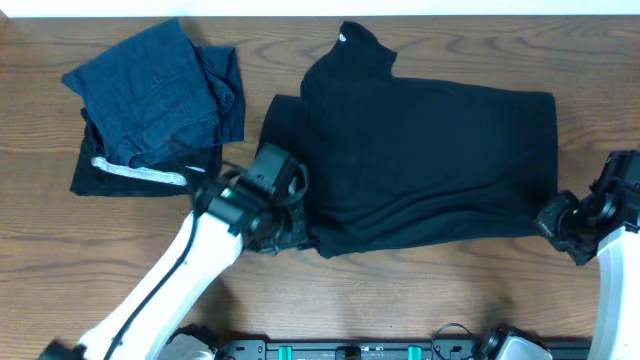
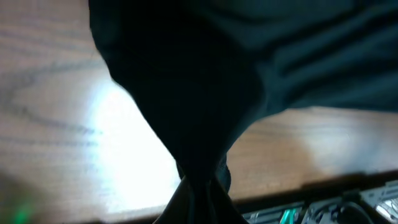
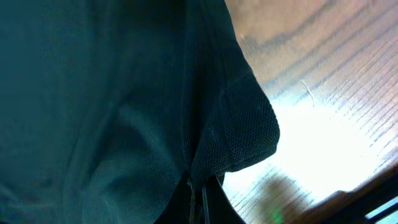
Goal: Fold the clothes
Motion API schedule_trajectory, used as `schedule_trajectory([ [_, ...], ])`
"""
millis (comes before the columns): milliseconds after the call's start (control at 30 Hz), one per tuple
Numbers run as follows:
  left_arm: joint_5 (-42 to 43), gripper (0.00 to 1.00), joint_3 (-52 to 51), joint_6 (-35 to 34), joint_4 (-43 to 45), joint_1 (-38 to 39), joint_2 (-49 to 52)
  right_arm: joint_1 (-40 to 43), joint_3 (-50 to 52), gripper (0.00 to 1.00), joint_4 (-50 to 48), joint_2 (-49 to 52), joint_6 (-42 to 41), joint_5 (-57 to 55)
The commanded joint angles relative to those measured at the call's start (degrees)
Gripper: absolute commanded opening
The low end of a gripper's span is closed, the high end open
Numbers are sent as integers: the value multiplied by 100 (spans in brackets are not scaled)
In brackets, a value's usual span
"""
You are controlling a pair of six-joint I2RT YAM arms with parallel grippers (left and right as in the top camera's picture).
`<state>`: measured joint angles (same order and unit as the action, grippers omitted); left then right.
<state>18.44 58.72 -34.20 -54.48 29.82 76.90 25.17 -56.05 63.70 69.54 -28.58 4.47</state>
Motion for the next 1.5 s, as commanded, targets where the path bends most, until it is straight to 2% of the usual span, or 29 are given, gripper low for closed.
schedule_trajectory([
  [0, -114, 6, 573, 284, 28, -160, 514, 13, -284, 1, 42, 275, 181, 31],
  [200, -114, 6, 1613, 682, 20, -466, 1436, -129, -608, 2, 17, 1255, 210, 28],
  [433, -138, 6, 2465, 868, 146, -739, 1720, -149, -1047, 2, -192, 2302, 210, 26],
  [733, -162, 6, 2487, 999, 1038, -789, 1974, -157, -1088, 1, -1001, 2990, 210, -15],
  [967, -160, 6, 2487, 1003, 1884, -791, 2774, -203, -1088, 2, -1733, 3456, 404, 9],
  [1233, -168, 6, 2487, 1019, 2942, -791, 3401, -400, -1086, 1, -2282, 3552, 444, 7],
  [1467, -979, 6, 2487, 1021, 3195, -785, 3547, -527, -1086, 1, -2437, 3558, 439, -369],
])
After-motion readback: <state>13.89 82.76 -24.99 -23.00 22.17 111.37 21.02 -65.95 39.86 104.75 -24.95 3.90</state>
